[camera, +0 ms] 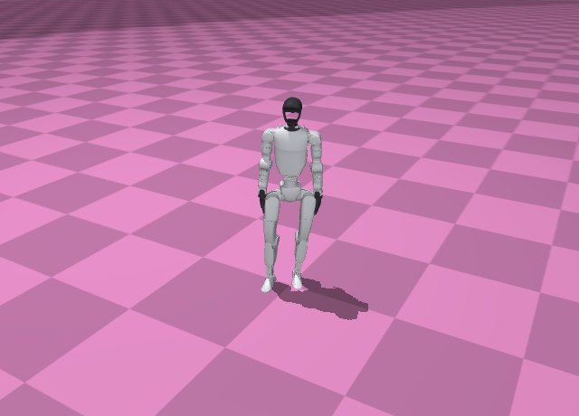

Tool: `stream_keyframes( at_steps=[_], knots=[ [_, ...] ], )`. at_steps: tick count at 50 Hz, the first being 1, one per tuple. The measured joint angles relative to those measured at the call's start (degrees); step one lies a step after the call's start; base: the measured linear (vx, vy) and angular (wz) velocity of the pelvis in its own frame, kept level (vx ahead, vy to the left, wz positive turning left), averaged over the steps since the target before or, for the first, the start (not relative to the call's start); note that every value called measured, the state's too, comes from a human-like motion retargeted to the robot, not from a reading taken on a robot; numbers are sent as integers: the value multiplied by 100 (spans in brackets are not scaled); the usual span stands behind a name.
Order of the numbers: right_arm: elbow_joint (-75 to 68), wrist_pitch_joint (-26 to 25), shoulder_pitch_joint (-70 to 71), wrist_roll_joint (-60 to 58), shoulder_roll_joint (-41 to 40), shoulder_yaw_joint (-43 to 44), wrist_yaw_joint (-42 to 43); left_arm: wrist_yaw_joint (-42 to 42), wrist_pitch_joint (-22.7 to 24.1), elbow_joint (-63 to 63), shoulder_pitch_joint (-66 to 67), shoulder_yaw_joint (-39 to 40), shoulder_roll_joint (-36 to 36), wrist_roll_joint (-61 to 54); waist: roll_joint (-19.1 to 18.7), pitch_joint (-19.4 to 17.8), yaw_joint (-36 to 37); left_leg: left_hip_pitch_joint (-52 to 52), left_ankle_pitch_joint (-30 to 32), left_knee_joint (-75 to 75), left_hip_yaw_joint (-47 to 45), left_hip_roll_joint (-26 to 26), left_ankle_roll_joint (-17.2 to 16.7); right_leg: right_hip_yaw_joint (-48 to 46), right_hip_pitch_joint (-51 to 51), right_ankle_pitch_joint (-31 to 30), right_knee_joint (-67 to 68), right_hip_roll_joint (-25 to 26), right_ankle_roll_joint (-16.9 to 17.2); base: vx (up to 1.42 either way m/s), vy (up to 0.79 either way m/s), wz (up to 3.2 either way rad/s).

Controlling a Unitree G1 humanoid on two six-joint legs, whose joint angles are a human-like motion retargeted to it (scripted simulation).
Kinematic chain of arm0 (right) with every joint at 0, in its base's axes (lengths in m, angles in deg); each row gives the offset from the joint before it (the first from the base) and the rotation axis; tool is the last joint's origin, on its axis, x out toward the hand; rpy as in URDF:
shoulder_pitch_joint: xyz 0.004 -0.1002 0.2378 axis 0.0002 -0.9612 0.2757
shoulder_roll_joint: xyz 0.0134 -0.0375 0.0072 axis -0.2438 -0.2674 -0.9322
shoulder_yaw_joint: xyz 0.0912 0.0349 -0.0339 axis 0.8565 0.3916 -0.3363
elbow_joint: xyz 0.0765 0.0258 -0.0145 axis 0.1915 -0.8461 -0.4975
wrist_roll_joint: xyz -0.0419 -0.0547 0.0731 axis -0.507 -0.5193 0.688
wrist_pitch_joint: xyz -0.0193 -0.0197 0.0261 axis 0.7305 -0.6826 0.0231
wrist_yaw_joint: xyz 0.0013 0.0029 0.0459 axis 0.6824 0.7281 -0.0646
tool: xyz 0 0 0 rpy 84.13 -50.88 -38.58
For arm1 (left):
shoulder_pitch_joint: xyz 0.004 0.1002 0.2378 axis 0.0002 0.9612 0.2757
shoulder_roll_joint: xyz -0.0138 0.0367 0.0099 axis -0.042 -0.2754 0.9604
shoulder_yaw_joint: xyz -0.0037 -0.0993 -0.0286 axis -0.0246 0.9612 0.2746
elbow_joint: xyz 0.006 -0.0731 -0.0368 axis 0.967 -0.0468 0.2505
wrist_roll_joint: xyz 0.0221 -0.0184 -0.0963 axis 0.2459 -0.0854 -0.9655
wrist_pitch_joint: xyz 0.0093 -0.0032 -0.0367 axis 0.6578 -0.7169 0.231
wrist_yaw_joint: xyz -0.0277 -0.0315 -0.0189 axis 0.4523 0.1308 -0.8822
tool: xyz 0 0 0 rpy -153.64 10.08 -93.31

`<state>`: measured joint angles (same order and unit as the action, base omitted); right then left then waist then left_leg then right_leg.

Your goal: In place motions

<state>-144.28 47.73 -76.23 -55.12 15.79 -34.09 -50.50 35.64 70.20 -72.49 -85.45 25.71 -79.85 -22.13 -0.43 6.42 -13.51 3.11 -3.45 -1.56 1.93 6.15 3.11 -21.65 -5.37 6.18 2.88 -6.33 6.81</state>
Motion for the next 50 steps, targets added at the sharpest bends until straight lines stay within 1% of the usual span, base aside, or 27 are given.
stream_keyframes(
  at_steps=[4,8,13,17,20,22,38,50],
  knots=[
    [45,11,-32,-160,5,-107,-182,-188,-42,54,25,57,69,-6,93,11,167,-88,7,14,65,20,-8,-73,125,23,-28,34,-51,5,-5,17],
    [-89,1,-47,-517,51,-285,-35,-189,-44,131,55,109,163,-65,58,79,302,-119,23,87,25,45,80,-46,125,-3,-61,158,-102,2,-2,-4],
    [-408,-73,-72,-677,84,-364,67,-212,-62,174,24,-52,138,172,93,113,483,-72,50,87,-103,-21,19,73,136,-52,-94,237,-167,0,-3,-19],
    [-663,-142,-109,-604,80,-301,139,-309,-61,232,10,-104,93,291,126,157,340,-81,27,86,63,-62,-73,-78,168,-50,-98,197,-167,0,-1,20],
    [-782,-177,-141,-567,85,-278,142,-334,-67,249,2,-49,82,271,144,199,413,-72,5,93,-32,-84,-89,19,147,-47,-89,234,-196,0,0,-10],
    [-821,-206,-162,-575,93,-242,138,-352,-71,249,-9,-17,88,202,129,202,291,-59,12,80,79,-79,-97,-90,143,-82,-92,207,-190,-2,-1,28],
    [-714,-222,-143,-592,75,-253,53,-459,-94,250,-52,122,107,35,76,266,128,-37,13,133,45,-107,-121,-75,69,-225,-112,241,-245,0,0,0],
    [-556,-197,-110,-742,46,-360,-20,-458,-92,236,-73,154,103,16,40,227,-327,-10,59,105,490,-24,-126,-521,125,-368,-185,194,-302,-1,-1,31]
  ],
)
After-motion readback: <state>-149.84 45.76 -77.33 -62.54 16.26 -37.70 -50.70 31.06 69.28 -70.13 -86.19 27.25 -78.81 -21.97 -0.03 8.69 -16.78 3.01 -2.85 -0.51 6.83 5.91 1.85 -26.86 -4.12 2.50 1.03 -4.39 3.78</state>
